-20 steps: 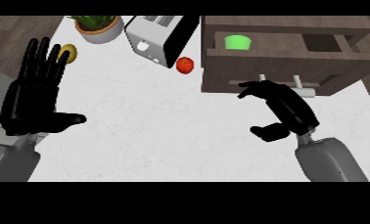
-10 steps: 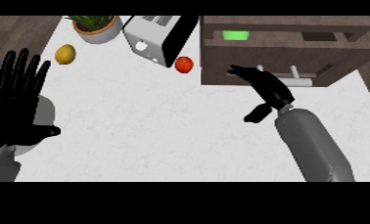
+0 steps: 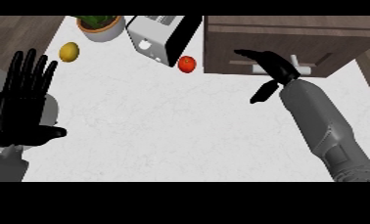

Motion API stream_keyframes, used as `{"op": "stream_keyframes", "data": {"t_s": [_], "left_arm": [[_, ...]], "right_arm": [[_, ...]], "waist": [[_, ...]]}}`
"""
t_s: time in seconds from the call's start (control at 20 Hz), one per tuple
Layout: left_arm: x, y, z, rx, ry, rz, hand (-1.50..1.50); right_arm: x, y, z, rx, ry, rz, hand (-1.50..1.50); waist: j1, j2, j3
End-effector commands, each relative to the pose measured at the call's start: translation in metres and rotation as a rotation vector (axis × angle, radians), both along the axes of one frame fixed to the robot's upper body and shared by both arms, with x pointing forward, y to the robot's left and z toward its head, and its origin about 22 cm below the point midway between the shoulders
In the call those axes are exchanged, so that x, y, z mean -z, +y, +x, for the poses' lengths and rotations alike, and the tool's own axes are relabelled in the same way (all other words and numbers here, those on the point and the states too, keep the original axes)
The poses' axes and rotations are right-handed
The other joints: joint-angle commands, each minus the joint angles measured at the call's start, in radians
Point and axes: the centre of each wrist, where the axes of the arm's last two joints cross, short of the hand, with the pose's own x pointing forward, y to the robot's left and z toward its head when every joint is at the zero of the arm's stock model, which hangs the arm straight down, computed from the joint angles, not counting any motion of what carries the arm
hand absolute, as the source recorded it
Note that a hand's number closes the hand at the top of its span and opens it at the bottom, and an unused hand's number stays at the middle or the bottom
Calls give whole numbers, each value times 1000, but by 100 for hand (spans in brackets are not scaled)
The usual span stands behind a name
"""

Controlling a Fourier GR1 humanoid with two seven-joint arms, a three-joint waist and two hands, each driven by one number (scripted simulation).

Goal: Pick up the cup, place it into the drawer and close the drawer

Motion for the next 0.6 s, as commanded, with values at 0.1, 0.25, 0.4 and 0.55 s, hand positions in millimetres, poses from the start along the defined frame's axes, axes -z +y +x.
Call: {"op": "stream_keyframes", "data": {"t_s": [0.1, 0.25, 0.4, 0.55], "left_arm": [[-1, -6, 2, 41, 2, -3, -150], [5, -13, 10, 21, -13, -1, -150], [-1, -5, 9, 26, -6, 13, -150], [-6, -9, 8, 44, 6, 13, -150]], "right_arm": [[-20, -22, 16, 78, 7, -3, -150], [-30, -32, 20, 60, 16, -2, -150], [-43, -31, 27, 66, 21, -8, -150], [-38, -40, 23, 79, 20, -4, -150]], "waist": [[37, 23, 5], [33, 28, 5], [45, 29, 5], [46, 26, 6]]}}
